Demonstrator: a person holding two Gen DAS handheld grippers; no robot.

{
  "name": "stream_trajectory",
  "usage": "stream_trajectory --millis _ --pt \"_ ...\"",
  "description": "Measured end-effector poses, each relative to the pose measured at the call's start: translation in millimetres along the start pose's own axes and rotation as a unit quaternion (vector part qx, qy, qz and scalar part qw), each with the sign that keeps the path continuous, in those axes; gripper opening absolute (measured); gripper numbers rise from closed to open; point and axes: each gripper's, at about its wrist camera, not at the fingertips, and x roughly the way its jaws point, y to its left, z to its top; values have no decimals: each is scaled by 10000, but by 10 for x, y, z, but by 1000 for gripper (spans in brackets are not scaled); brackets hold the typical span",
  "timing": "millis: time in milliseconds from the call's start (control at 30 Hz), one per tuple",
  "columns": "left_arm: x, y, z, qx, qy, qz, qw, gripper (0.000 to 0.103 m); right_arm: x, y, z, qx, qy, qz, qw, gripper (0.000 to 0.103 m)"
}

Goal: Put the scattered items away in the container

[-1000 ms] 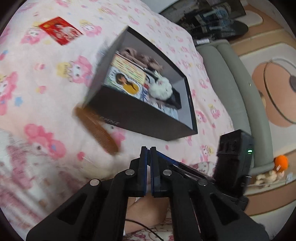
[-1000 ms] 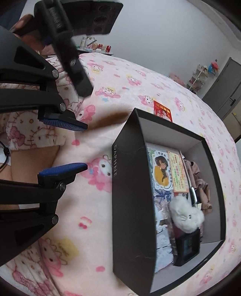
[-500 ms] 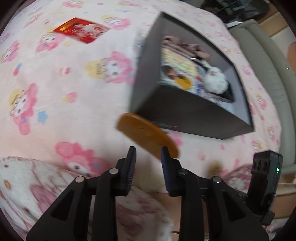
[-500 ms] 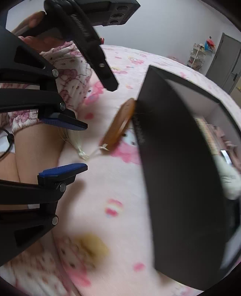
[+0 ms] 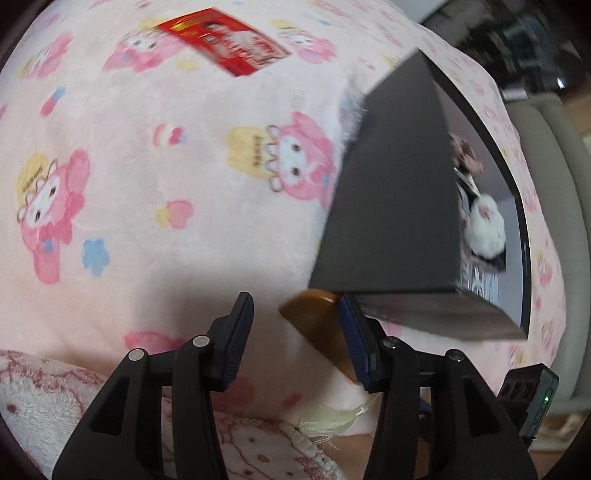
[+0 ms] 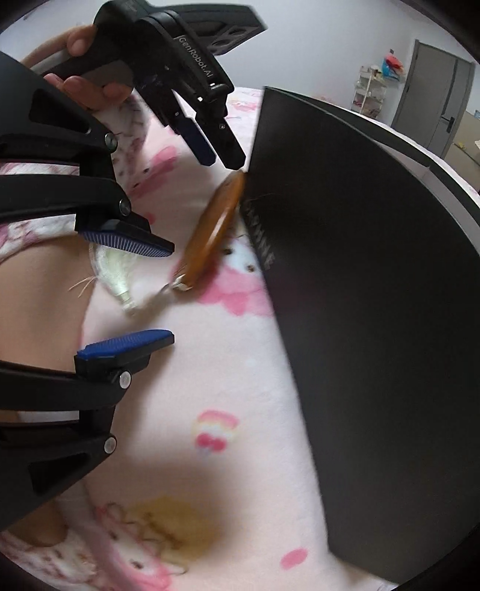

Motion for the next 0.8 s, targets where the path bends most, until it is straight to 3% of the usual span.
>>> stream_trajectory --millis 133,267,433,533,700,800 --pt "35 56 5 -66 80 -76 9999 49 -4 82 133 -65 -471 159 9987 37" --pt "68 72 3 -54 173 -73 9998 50 217 215 172 -539 39 236 9983 37" --pt "101 55 8 20 238 23 9997 51 327 259 107 -878 46 -32 9961 37" --pt "113 46 1 83 279 -38 9996 54 372 208 107 -769 83 -3 9970 31" --pt "129 2 -45 280 414 -93 9987 55 147 160 98 -687 5 435 9967 19" --pt "152 -52 -58 438 469 -75 9979 55 -53 4 142 -436 -296 300 9982 16"
